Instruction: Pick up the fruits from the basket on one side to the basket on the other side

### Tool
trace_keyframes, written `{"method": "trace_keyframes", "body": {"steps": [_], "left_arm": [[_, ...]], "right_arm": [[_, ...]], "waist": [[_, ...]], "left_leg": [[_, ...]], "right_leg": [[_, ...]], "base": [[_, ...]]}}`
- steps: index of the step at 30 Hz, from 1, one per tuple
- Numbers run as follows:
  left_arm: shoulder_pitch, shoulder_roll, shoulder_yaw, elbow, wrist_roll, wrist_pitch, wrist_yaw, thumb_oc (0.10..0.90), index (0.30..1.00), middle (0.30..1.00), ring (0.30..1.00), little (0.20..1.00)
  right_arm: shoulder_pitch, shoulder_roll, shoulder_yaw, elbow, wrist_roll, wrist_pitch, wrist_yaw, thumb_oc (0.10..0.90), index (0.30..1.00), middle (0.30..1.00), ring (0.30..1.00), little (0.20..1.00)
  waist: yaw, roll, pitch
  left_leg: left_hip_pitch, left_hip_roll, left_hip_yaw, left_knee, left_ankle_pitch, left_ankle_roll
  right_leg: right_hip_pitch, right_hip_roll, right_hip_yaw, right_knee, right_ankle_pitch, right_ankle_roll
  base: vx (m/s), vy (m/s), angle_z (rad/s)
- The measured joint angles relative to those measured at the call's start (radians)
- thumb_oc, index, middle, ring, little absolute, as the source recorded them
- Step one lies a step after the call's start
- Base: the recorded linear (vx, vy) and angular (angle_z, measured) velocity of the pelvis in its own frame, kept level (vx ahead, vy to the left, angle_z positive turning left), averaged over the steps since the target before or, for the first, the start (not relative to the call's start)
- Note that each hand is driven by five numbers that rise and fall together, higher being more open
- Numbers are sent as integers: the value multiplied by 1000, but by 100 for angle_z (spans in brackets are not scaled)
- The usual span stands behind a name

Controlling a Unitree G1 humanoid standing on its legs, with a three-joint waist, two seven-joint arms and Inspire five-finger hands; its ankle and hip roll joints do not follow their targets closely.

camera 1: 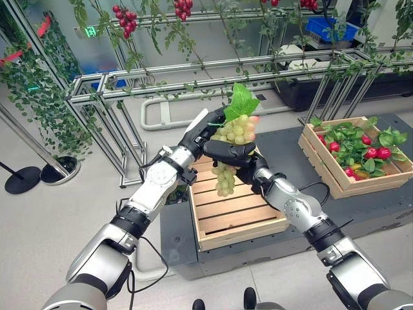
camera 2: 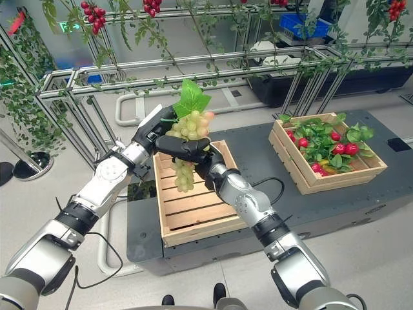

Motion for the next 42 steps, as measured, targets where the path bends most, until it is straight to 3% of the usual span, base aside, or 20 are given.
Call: {"method": "trace_keyframes", "body": {"steps": [4, 15, 22, 27, 32, 37, 42], "left_arm": [[7, 0, 8, 32, 26, -40, 113, 800, 900, 900, 900, 900], [38, -1, 188, 35, 123, -133, 415, 800, 900, 900, 900, 900], [45, -1, 204, 41, 211, -171, 541, 800, 900, 900, 900, 900], [46, -1, 203, 41, 213, -171, 516, 800, 900, 900, 900, 900], [80, -27, 202, 39, 86, -172, 347, 800, 900, 900, 900, 900], [436, -158, 286, -155, -37, -141, 202, 800, 900, 900, 900, 900], [699, -199, 290, -173, -98, -7, 133, 800, 900, 900, 900, 900]], "right_arm": [[37, 4, -20, 0, 0, -5, 18, 400, 300, 300, 300, 300], [184, -23, -27, 0, -1, -6, 22, 400, 300, 300, 300, 300], [186, -19, -47, 0, -1, -6, 22, 400, 300, 300, 300, 300], [187, -12, -67, 0, -1, -7, 22, 400, 300, 300, 300, 300], [208, -3, -73, 0, -2, -43, 22, 400, 300, 300, 300, 300], [436, 43, -202, -130, -85, -127, 38, 400, 300, 300, 300, 300], [612, 36, -301, -177, -132, -197, 37, 400, 300, 300, 300, 300]], "waist": [[2, 0, 0], [0, -1, 0], [2, -1, -1], [1, -5, -3], [1, -6, -3], [1, -3, -14], [0, -7, -15]], "left_leg": [[1, 0, 0, 0, 0, 0], [1, 0, 3, 0, -1, 1], [2, 0, 5, 0, -1, 1], [2, 0, 5, 0, -1, 1], [3, 0, 6, 0, -1, 1], [8, -1, 24, 1, -12, 6], [7, -1, 50, 0, -20, 11]], "right_leg": [[1, 0, 0, 0, 0, 0], [0, 0, 3, 0, -2, 1], [0, 0, 5, 0, -1, 1], [0, 0, 5, 0, -1, 1], [0, 1, 5, 0, -1, 1], [-3, 2, 21, -1, -8, 7], [-18, 2, 43, -4, -11, 9]], "base": [[0, 0, 0], [0, 0, 0], [0, 0, 0], [0, 0, 0], [5, -44, -1], [10, -61, -10], [-7, -94, -15]]}}
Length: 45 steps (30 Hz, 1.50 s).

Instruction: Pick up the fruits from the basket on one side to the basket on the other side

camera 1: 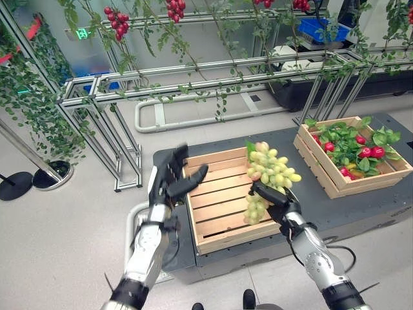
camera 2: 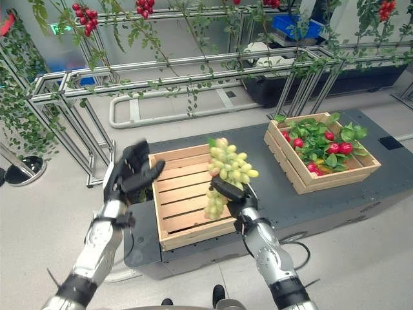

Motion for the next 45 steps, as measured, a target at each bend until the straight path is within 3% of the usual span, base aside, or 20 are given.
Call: {"method": "trace_keyframes", "body": {"steps": [4, 8, 9, 10, 12, 13, 14, 15, 17, 20, 22, 28, 33, 34, 35, 36, 38, 39, 41, 45], "left_arm": [[127, -17, 3, -17, -53, 23, -16, 800, 900, 900, 900, 900], [169, -20, 17, -46, -85, 22, -8, 800, 900, 900, 900, 900], [157, -17, 33, -45, -89, 5, 15, 800, 900, 900, 900, 900], [158, -23, 36, -48, -88, -18, 50, 800, 900, 900, 900, 900], [171, -37, 36, -55, -89, -55, 102, 800, 900, 900, 900, 900], [158, -35, 37, -54, -88, -66, 124, 800, 900, 900, 900, 900], [145, -36, 36, -54, -87, -68, 135, 800, 900, 900, 900, 900], [91, -23, 42, -33, -86, -67, 165, 800, 900, 900, 900, 900], [46, -23, 63, -46, -59, -71, 203, 800, 900, 900, 900, 900], [39, -9, 87, -53, -27, -98, 214, 800, 900, 900, 900, 900], [39, -10, 96, -53, -27, -99, 215, 800, 900, 900, 900, 900], [29, -10, 100, -53, 40, -109, 205, 800, 900, 900, 900, 900], [-15, 6, 77, -54, 54, -110, 197, 800, 900, 900, 900, 900], [-11, 13, 79, -61, 58, -110, 204, 800, 900, 900, 900, 900], [5, 20, 99, -81, 74, -112, 215, 800, 900, 900, 900, 900], [7, 20, 108, -88, 80, -112, 216, 800, 900, 900, 900, 900], [8, 20, 104, -94, 91, -112, 199, 800, 900, 900, 900, 900], [8, 22, 103, -100, 92, -111, 186, 800, 900, 900, 900, 900], [18, 22, 102, -110, 105, -112, 186, 800, 900, 900, 900, 900], [44, 48, 118, -115, 110, -113, 240, 800, 900, 900, 900, 900]], "right_arm": [[142, 10, -66, -39, -27, -79, 0, 400, 300, 300, 300, 300], [209, 8, -77, -55, -27, -85, 0, 400, 300, 300, 300, 300], [191, 32, -72, -18, -26, -88, 4, 400, 300, 300, 300, 300], [178, 31, -58, -3, -24, -88, 7, 400, 300, 300, 300, 300], [132, 1, -28, 11, -25, -90, 21, 400, 300, 300, 300, 300], [74, -4, -18, 44, -26, -98, 26, 400, 300, 300, 300, 300], [53, -7, -18, 54, -23, -107, 26, 400, 300, 300, 300, 300], [21, 18, -17, 76, -5, -121, 18, 400, 300, 300, 300, 300], [32, 43, -18, 48, 11, -133, 19, 400, 300, 300, 300, 300], [51, 62, -22, 36, 10, -138, 19, 400, 300, 300, 300, 300], [92, 62, -31, 37, 10, -137, 19, 400, 300, 300, 300, 300], [164, 55, -40, 38, 9, -137, 17, 400, 300, 300, 300, 300], [163, 56, -41, 38, 4, -135, 20, 400, 300, 300, 300, 300], [161, 57, -42, 39, 4, -129, 24, 400, 300, 300, 300, 300], [139, 55, -42, 50, 4, -108, 37, 400, 300, 300, 300, 300], [129, 51, -45, 50, 5, -102, 40, 400, 300, 300, 300, 300], [132, 50, -54, 52, 5, -102, 40, 400, 300, 300, 300, 300], [129, 54, -53, 59, 5, -102, 40, 400, 300, 300, 300, 300], [122, 52, -33, 65, 4, -102, 40, 400, 300, 300, 300, 300], [116, 73, 25, 72, 0, -95, 73, 400, 300, 300, 300, 300]], "waist": [[-8, -1, -1], [-31, -5, -1], [-22, -56, 17], [13, -96, 23], [71, -99, 20], [70, -72, 21], [65, -41, 21], [68, -27, 32], [39, -27, 27], [22, -13, 24], [2, -6, 25], [-47, 9, 30], [-57, 9, 43], [-48, 8, 53], [-30, 12, 80], [-26, 23, 95], [-32, 34, 106], [-31, 30, 112], [-23, 33, 114], [68, -2, 94]], "left_leg": [[2, 2, 8, 0, -4, -1], [0, 1, 33, 16, -6, -10], [-66, -43, -59, 192, -48, 6], [-142, -130, -237, 333, -86, 50], [-137, -257, -458, 284, -127, 120], [-148, -287, -467, 239, -133, 127], [-162, -273, -451, 226, -135, 137], [-177, -250, -410, 238, -61, 129], [-180, -242, -403, 203, -42, 139], [-174, -221, -383, 134, 9, 137], [-165, -222, -389, 112, 22, 129], [-107, -197, -339, 34, 31, 123], [-64, -188, -216, 11, 27, 136], [-51, -179, -163, 10, 23, 149], [-28, -159, -48, 9, 3, 160], [-25, -144, -4, 9, -2, 162], [-21, -123, 10, 9, -7, 156], [-19, -108, 32, 13, -6, 153], [-10, -72, 79, 11, -7, 132], [6, -28, 202, 9, -15, 70]], "right_leg": [[-3, 4, 14, 0, -5, -3], [-22, 24, 80, 4, -1, 0], [-48, 12, 190, 40, -8, -3], [-66, -2, 291, 64, 12, 12], [-104, -6, 416, 57, 23, 22], [-138, 12, 410, 72, 22, 25], [-141, 33, 393, 74, 23, 30], [-158, 55, 374, 94, 30, 41], [-198, 56, 346, 201, -16, 24], [-180, 55, 355, 155, -41, 16], [-149, 38, 350, 92, -3, 54], [-109, 41, 353, 44, 6, 44], [-134, 48, 334, 71, 9, 47], [-141, 38, 271, 71, 11, 64], [-171, 4, 78, 134, 2, 59], [-208, -26, 10, 235, -5, 55], [-234, -53, 26, 363, -28, 51], [-245, -71, 16, 502, -93, 72], [-233, -75, -51, 631, -158, 40], [-74, -79, -197, 370, -208, -8]], "base": [[-2, -77, -8], [-147, 103, -26], [-214, 245, -92], [-220, 247, -136], [-180, 213, -207], [-175, 220, -193], [-194, 226, -159], [-106, 119, -94], [-89, 139, -58], [-58, 143, -51], [-58, 110, -8], [-122, 155, -9], [-123, 122, -63], [-209, 77, -151], [-163, 31, -163], [-175, 22, -148], [-142, -23, -70], [-106, -33, -44], [-21, -158, -43], [-32, -187, -87]]}}
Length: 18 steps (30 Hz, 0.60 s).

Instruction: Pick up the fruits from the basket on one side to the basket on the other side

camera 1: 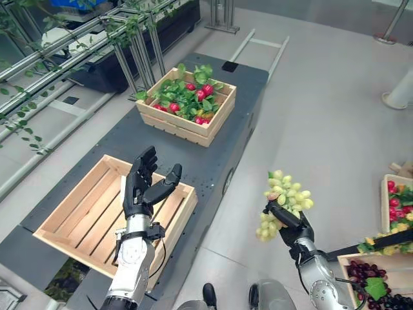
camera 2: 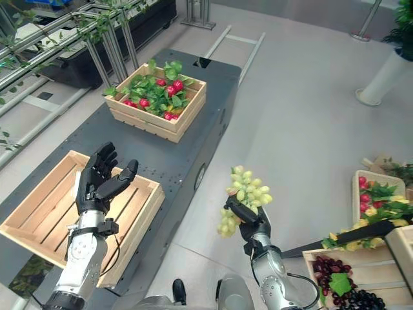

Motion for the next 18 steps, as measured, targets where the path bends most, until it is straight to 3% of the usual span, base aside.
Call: {"method": "trace_keyframes", "body": {"steps": [1, 2, 3, 6, 10, 15, 16, 18], "left_arm": [[8, 4, 13, 3, -2, 0, 24, 800, 900, 900, 900, 900], [7, -3, 15, 9, -5, 3, 35, 800, 900, 900, 900, 900], [3, -4, 8, 8, -3, 3, 33, 800, 900, 900, 900, 900], [-6, -26, -34, 7, 0, 3, 20, 800, 900, 900, 900, 900], [-20, -64, -60, 4, -1, 3, -15, 800, 900, 900, 900, 900], [-13, -77, -58, -9, -2, 8, -8, 800, 900, 900, 900, 900], [-12, -76, -58, -10, -3, 15, -3, 800, 900, 900, 900, 900], [-6, -77, -54, -14, -3, 32, 18, 800, 900, 900, 900, 900]], "right_arm": [[-19, 2, 25, 11, -1, 7, 7, 400, 300, 300, 300, 300], [-34, 1, 30, 26, -1, 16, 12, 400, 300, 300, 300, 300], [-35, -4, 30, 29, -5, 19, 12, 400, 300, 300, 300, 300], [-30, -36, 19, 29, -6, 33, 12, 400, 300, 300, 300, 300], [-3, -78, 12, 29, -8, 83, 28, 400, 300, 300, 300, 300], [47, -92, 18, 29, -39, 140, 78, 400, 300, 300, 300, 300], [48, -90, 26, 29, -65, 152, 93, 400, 300, 300, 300, 300], [38, -88, 36, 29, -101, 166, 124, 400, 300, 300, 300, 300]], "waist": [[6, -19, -10], [4, -11, -13], [2, 1, -20], [-26, 17, -37], [-69, 23, -50], [-61, 17, -66], [-54, 8, -70], [-23, -25, -67]], "left_leg": [[-1, -9, 15, 0, 2, -17], [0, -4, -21, 0, 7, -28], [-4, 14, -96, 0, 10, -32], [-7, 33, -156, -1, 12, -47], [-5, 49, -166, -1, 9, -82], [-16, 46, -183, 21, 5, -92], [-45, 38, -212, 70, -6, -94], [-95, 4, -310, 191, -10, -90]], "right_leg": [[42, 11, 17, -119, -1, 12], [76, 44, 72, -199, 38, 31], [111, 72, 94, -278, 79, 13], [137, 99, 108, -347, 122, -9], [143, 117, 110, -366, 132, -13], [139, 117, 117, -365, 130, -15], [128, 105, 123, -363, 129, -16], [115, 82, 198, -350, 127, -21]], "base": [[-54, -140, -90], [-60, -164, -71], [-26, -92, -46], [-33, -126, -28], [2, -117, -10], [-47, -61, 1], [-108, 77, -6], [-76, 145, -41]]}}
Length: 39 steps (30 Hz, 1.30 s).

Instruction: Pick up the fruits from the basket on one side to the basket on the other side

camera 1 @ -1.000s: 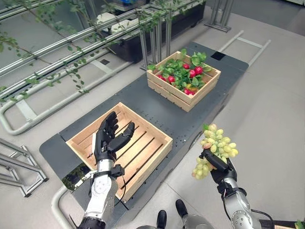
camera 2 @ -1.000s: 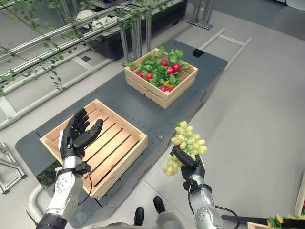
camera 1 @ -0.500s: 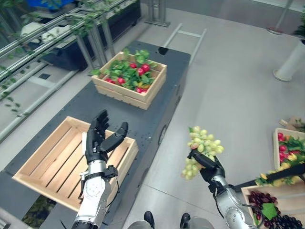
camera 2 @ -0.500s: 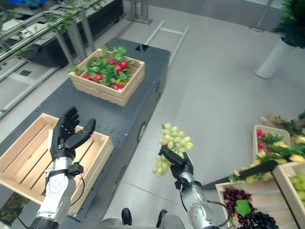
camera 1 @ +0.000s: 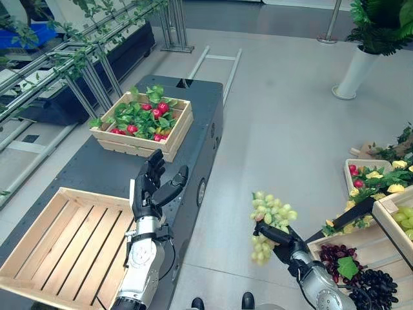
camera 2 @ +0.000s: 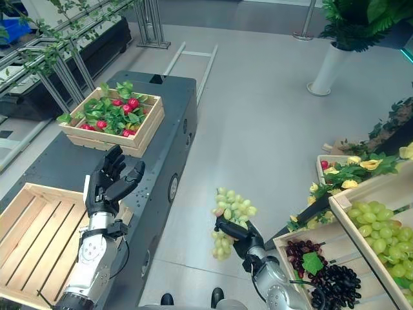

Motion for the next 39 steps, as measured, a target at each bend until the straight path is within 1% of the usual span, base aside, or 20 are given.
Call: {"method": "trace_keyframes", "body": {"steps": [1, 3, 5, 6, 7, 9, 10, 13, 19, 21, 23, 24, 25, 27, 30, 31, 32, 35, 38, 39], "left_arm": [[26, 0, 7, -1, 0, 5, 24, 800, 900, 900, 900, 900], [80, 4, 11, -2, 0, 12, 51, 800, 900, 900, 900, 900], [78, 4, 10, -8, 1, 29, 52, 800, 900, 900, 900, 900], [73, 7, 9, -22, 2, 38, 52, 800, 900, 900, 900, 900], [60, 21, 9, -25, 1, 40, 56, 800, 900, 900, 900, 900], [34, 46, 8, -26, 2, 41, 71, 800, 900, 900, 900, 900], [33, 53, 7, -25, 1, 41, 76, 800, 900, 900, 900, 900], [37, 56, 2, -27, 2, 42, 90, 800, 900, 900, 900, 900], [6, 58, -8, -31, 16, 43, 119, 800, 900, 900, 900, 900], [6, 58, -9, -31, 16, 61, 141, 800, 900, 900, 900, 900], [6, 59, -6, -34, 18, 72, 160, 800, 900, 900, 900, 900], [12, 63, 6, -35, 22, 75, 174, 800, 900, 900, 900, 900], [8, 59, 12, -32, 21, 102, 183, 800, 900, 900, 900, 900], [16, 48, 13, -33, 21, 113, 182, 800, 900, 900, 900, 900], [26, 42, 40, -33, 7, 116, 186, 800, 900, 900, 900, 900], [26, 45, 47, -33, 0, 117, 191, 800, 900, 900, 900, 900], [23, 41, 58, -26, -10, 120, 194, 800, 900, 900, 900, 900], [41, 34, 53, -29, -51, 135, 192, 800, 900, 900, 900, 900], [51, 28, 25, -29, -51, 137, 184, 800, 900, 900, 900, 900], [52, 24, 22, -29, -60, 144, 176, 800, 900, 900, 900, 900]], "right_arm": [[-19, -11, 22, -1, -21, 9, 23, 400, 300, 300, 300, 300], [-63, -40, 59, -4, -50, 10, 75, 400, 300, 300, 300, 300], [-83, -54, 58, -10, -51, 9, 97, 400, 300, 300, 300, 300], [-83, -69, 58, -22, -53, 10, 97, 400, 300, 300, 300, 300], [-75, -64, 63, -28, -52, 10, 96, 400, 300, 300, 300, 300], [-56, -45, 60, -36, -48, 11, 97, 400, 300, 300, 300, 300], [-46, -34, 56, -40, -48, 12, 97, 400, 300, 300, 300, 300], [13, -13, 57, -48, -48, 15, 100, 400, 300, 300, 300, 300], [34, -10, 59, -64, -57, 15, 101, 400, 300, 300, 300, 300], [10, -12, 59, -66, -88, 15, 101, 400, 300, 300, 300, 300], [-15, -27, 60, -84, -92, 15, 101, 400, 300, 300, 300, 300], [-53, -41, 68, -94, -92, 15, 103, 400, 300, 300, 300, 300], [-70, -38, 60, -92, -93, 10, 104, 400, 300, 300, 300, 300], [-71, -52, 60, -93, -103, 10, 104, 400, 300, 300, 300, 300], [-69, -51, 61, -93, -147, 8, 104, 400, 300, 300, 300, 300], [-65, -51, 62, -95, -169, 6, 104, 400, 300, 300, 300, 300], [-73, -57, 65, -91, -176, 8, 106, 400, 300, 300, 300, 300], [-74, -88, 64, -96, -201, 10, 107, 400, 300, 300, 300, 300], [-63, -115, 46, -106, -212, 10, 107, 400, 300, 300, 300, 300], [-54, -133, 39, -129, -233, 10, 107, 400, 300, 300, 300, 300]], "waist": [[31, -25, 6], [61, -21, -9], [53, 8, -24], [35, 45, -34], [36, 23, -37], [15, -8, -38], [6, -12, -37], [-12, -12, -37], [-40, 1, -20], [-41, 3, -9], [-32, 14, 13], [-4, 33, 35], [-22, 32, 49], [-15, 34, 49], [5, 18, 44], [27, 10, 41], [29, 6, 43], [31, 23, 43], [26, 1, 43], [24, -15, 45]], "left_leg": [[-33, -37, -93, 90, -15, 14], [1, -86, -266, 5, -47, 51], [8, -98, -278, -85, -44, 55], [9, -83, -286, -118, -2, 65], [5, -86, -259, -127, 12, 58], [-12, -97, -233, -154, 33, 82], [-11, -96, -209, -165, 48, 85], [15, -112, -167, -193, 60, 108], [12, -124, -118, -193, 53, 116], [18, -113, -84, -193, 45, 112], [21, -96, -6, -180, 36, 116], [21, -52, 56, -188, 26, 117], [22, -39, 68, -187, 28, 122], [34, -18, 86, -187, 30, 114], [26, -3, 112, -189, 43, 87], [20, -6, 118, -192, 42, 77], [15, -11, 110, -192, 57, 56], [23, 8, 44, -186, 61, 45], [-11, 3, 32, -70, 44, 19], [-58, -16, -11, 25, 38, 11]], "right_leg": [[-3, -24, 82, 25, -2, -1], [-14, -26, 184, 28, 8, 22], [-43, -14, 194, 38, 12, 30], [-52, 11, 184, 44, 18, 42], [-72, 2, 181, 46, 19, 47], [-110, -22, 169, 52, 19, 47], [-117, -30, 162, 58, 21, 49], [-110, -60, 156, 45, 32, 55], [-107, -72, 160, -4, 78, 123], [-112, -65, 157, -10, 94, 112], [-154, -22, 103, 29, 148, 108], [-197, 10, 19, 58, 194, 116], [-226, 8, -46, 209, 86, 48], [-248, 4, -74, 416, -49, 23], [-197, -11, -89, 431, -147, 11], [-159, -19, -97, 352, -160, 11], [-121, -8, -67, 255, -154, 29], [-50, 33, -54, 135, -89, 2], [-27, 30, -23, 100, -82, -11], [-23, 20, 21, 93, -78, -19]], "base": [[-63, 276, -110], [-64, 343, -139], [-83, 267, -69], [-88, 262, -57], [-76, 265, -57], [-46, 230, -50], [-61, 226, -50], [-71, 161, -40], [-97, 105, -18], [-178, 32, -57], [-188, 3, -105], [-147, -75, -124], [-120, -104, -98], [-60, -168, -31], [-51, -233, -27], [-72, -256, -34], [-81, -205, -22], [-52, -125, -12], [-95, -27, -15], [-97, 107, -43]]}}
